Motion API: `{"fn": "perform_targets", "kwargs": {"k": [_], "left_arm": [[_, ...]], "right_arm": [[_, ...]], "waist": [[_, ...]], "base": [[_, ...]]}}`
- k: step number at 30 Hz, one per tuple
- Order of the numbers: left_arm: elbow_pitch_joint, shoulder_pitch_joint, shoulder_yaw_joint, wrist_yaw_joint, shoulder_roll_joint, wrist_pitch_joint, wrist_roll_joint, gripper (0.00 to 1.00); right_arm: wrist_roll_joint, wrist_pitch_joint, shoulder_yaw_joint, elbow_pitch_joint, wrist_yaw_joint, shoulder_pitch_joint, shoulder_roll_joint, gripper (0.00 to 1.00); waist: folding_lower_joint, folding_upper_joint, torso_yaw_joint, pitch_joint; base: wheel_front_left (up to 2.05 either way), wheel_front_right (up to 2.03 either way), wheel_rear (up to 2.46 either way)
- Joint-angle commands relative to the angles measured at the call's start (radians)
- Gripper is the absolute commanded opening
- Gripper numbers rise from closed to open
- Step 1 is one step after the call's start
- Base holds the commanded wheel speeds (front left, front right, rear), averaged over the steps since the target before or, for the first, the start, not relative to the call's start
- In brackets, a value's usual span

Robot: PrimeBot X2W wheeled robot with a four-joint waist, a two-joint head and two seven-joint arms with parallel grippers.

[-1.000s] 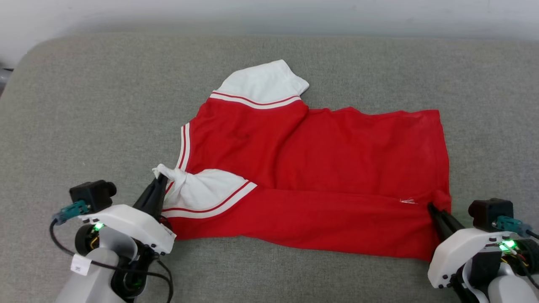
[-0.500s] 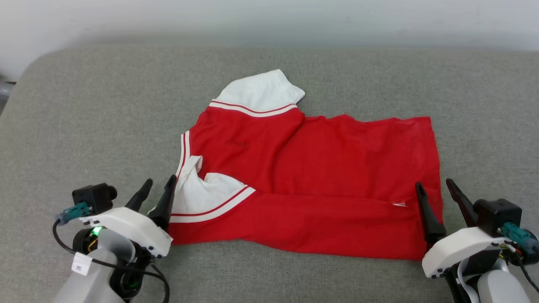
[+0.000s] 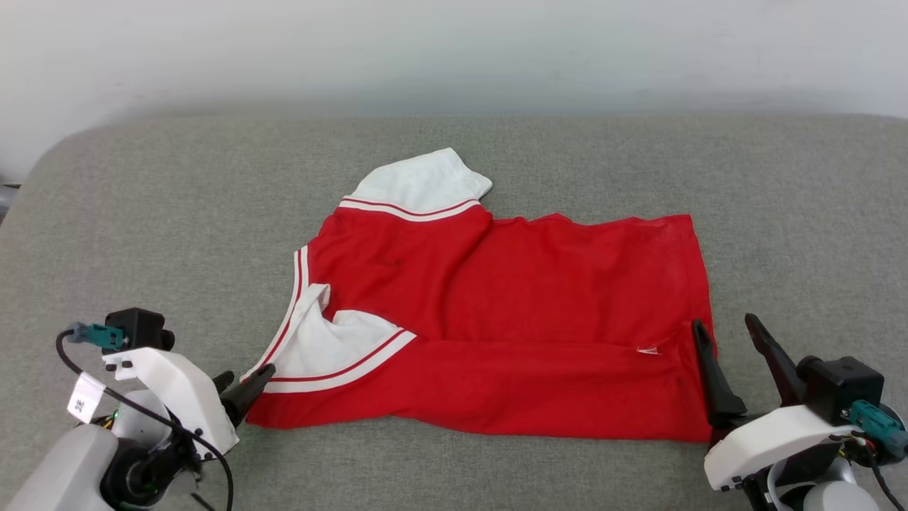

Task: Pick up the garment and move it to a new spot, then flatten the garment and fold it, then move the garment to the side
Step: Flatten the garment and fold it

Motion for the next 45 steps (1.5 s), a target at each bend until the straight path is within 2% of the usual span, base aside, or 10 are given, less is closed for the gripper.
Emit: {"fn": "perform_targets", "kwargs": {"k": [1,6,13,14,15,16,30,42,43,45], "left_arm": [[-0.018,0.015,-0.004,0.020,0.014,0.060,-0.025,1.00],[-0.048,0.015,-0.002,0.066,0.049,0.191,-0.084,1.00],[0.005,0.014,-0.038,0.077,0.019,0.285,-0.122,1.00],[0.012,0.018,-0.048,0.078,0.012,0.298,-0.124,0.48],[0.016,0.028,-0.060,0.072,-0.007,0.316,-0.137,0.17],[0.016,0.031,-0.062,0.069,-0.010,0.314,-0.136,0.00],[-0.138,0.041,-0.007,0.072,0.053,0.181,-0.075,0.00],[-0.289,0.065,-0.014,0.112,0.056,0.145,-0.036,0.00],[-0.293,0.068,-0.014,0.113,0.054,0.141,-0.036,0.00],[-0.296,0.075,-0.013,0.114,0.051,0.136,-0.035,0.00]], "right_arm": [[0.015,0.001,0.001,-0.010,-0.001,0.005,0.007,1.00],[0.018,0.004,0.016,-0.022,-0.001,-0.014,0.014,1.00],[0.038,0.031,0.004,-0.004,-0.001,-0.025,0.020,1.00],[0.041,0.043,-0.003,-0.002,-0.001,-0.023,0.020,1.00],[0.052,0.081,-0.019,0.000,-0.001,-0.020,0.020,1.00],[0.056,0.108,-0.031,0.000,-0.001,-0.017,0.020,1.00],[0.106,0.674,-0.057,-0.108,-0.001,0.006,-0.058,1.00],[0.152,0.810,0.006,0.008,-0.001,-0.040,-0.071,1.00],[0.158,0.819,0.011,0.022,0.000,-0.038,-0.064,0.73],[0.167,0.830,0.022,0.039,0.000,-0.038,-0.056,0.00]], "waist": [[0.0001,0.0000,-0.009,0.016],[0.0001,0.0000,-0.036,0.063],[0.0001,0.0000,-0.063,0.107],[0.0001,0.0000,-0.065,0.107],[0.0001,0.0000,-0.068,0.106],[0.0001,0.0000,-0.069,0.105],[0.0001,0.0000,-0.028,0.074],[0.0001,0.0000,0.028,0.100],[0.0001,0.0000,0.029,0.101],[0.0001,0.0000,0.031,0.103]], "base": [[0.00,0.00,0.00],[0.00,0.00,0.00],[0.00,0.00,0.00],[0.00,0.00,0.00],[0.00,0.00,0.00],[0.00,0.00,0.00],[0.00,0.00,0.00],[0.00,0.00,0.00],[0.00,0.00,0.00],[0.00,0.00,0.00]]}}
